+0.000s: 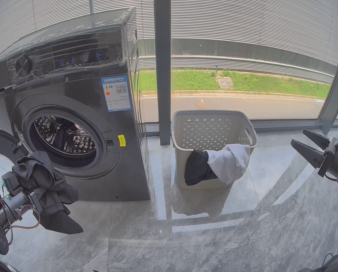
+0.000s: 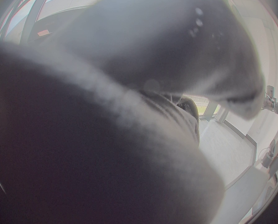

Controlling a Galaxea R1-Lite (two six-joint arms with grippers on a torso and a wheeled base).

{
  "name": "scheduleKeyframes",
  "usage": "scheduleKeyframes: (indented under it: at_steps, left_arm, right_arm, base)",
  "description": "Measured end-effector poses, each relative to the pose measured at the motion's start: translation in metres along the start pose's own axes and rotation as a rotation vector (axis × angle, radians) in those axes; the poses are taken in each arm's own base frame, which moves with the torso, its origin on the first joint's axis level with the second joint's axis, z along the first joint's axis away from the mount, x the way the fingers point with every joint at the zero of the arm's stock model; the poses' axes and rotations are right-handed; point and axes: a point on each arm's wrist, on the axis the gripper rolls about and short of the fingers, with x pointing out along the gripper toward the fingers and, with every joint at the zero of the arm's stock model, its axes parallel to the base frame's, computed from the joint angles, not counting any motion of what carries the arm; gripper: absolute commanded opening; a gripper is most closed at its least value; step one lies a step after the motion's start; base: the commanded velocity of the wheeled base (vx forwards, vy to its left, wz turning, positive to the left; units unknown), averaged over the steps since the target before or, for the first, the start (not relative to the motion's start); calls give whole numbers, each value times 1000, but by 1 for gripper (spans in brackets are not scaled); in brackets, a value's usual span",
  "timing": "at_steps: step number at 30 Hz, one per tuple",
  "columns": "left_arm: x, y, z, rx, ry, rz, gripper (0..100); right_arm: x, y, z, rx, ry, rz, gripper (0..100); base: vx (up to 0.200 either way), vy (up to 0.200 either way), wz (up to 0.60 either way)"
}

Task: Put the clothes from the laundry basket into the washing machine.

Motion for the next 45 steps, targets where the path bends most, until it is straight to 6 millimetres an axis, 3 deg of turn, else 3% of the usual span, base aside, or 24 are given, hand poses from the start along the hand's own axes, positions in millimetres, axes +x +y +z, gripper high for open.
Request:
scheduleKeyframes:
  at_steps: [17,33,45]
  left_arm:
    - [0,0,0,1,0,-1,0]
    - [7,-9,-1,14,10,-112,0]
    - [20,-26,4,50,4,-224,0]
  right_arm:
    - [58,7,2,8,58,149,100]
    - [83,16,-3,13,90,214,100]
    - [130,36,-10,15,117,311,100]
  base:
    - [0,200,0]
    - [0,0,0]
    - [0,0,0]
